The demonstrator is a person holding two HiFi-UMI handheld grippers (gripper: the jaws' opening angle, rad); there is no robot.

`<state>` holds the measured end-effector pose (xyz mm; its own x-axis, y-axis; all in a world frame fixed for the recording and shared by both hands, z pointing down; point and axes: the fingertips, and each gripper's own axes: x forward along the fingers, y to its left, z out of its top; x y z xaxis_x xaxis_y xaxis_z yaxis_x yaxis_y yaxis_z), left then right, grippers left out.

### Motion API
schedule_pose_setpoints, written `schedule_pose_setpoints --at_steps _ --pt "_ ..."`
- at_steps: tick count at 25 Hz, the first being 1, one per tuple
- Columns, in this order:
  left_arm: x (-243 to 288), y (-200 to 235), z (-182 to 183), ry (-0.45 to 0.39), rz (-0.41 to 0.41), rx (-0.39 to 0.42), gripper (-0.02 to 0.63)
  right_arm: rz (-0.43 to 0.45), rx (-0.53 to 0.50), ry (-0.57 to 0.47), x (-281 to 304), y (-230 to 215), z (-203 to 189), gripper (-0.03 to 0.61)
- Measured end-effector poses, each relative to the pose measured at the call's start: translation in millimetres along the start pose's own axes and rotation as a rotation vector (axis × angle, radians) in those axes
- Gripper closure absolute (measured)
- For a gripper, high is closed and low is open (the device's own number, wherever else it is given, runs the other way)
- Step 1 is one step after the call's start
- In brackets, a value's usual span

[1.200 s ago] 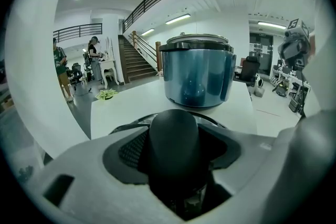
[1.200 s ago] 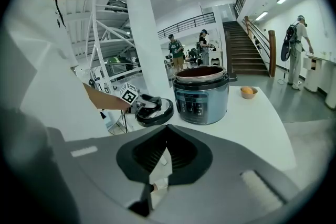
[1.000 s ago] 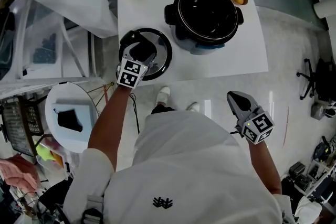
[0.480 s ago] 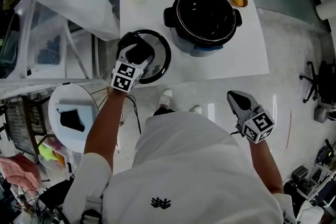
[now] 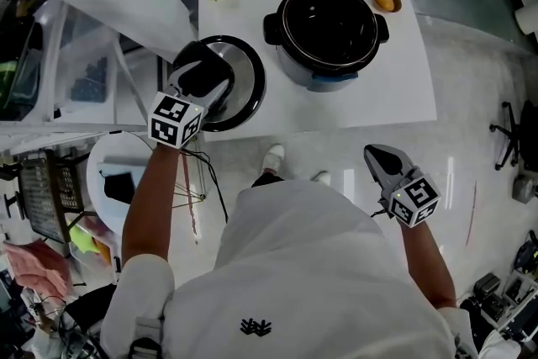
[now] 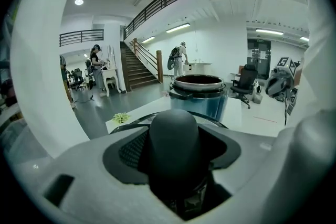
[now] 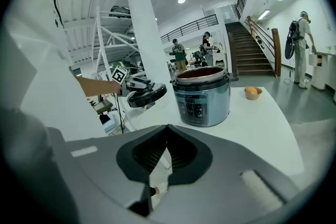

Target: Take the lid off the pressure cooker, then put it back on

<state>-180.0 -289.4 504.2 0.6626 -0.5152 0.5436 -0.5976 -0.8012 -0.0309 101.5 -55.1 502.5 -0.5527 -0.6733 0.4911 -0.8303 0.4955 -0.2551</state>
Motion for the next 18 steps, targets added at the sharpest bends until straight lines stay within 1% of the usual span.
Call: schedule_pose_setpoints --at_steps 9,18 --pt "-29 4 66 -0.043 -0.028 0.024 0.327 0.018 0.011 -0.025 -4 -7 -2 0.566" --pt "-27 -2 111 -0.048 -0.081 0.054 0.327 0.016 0.030 -0.040 -9 -18 -8 0.566"
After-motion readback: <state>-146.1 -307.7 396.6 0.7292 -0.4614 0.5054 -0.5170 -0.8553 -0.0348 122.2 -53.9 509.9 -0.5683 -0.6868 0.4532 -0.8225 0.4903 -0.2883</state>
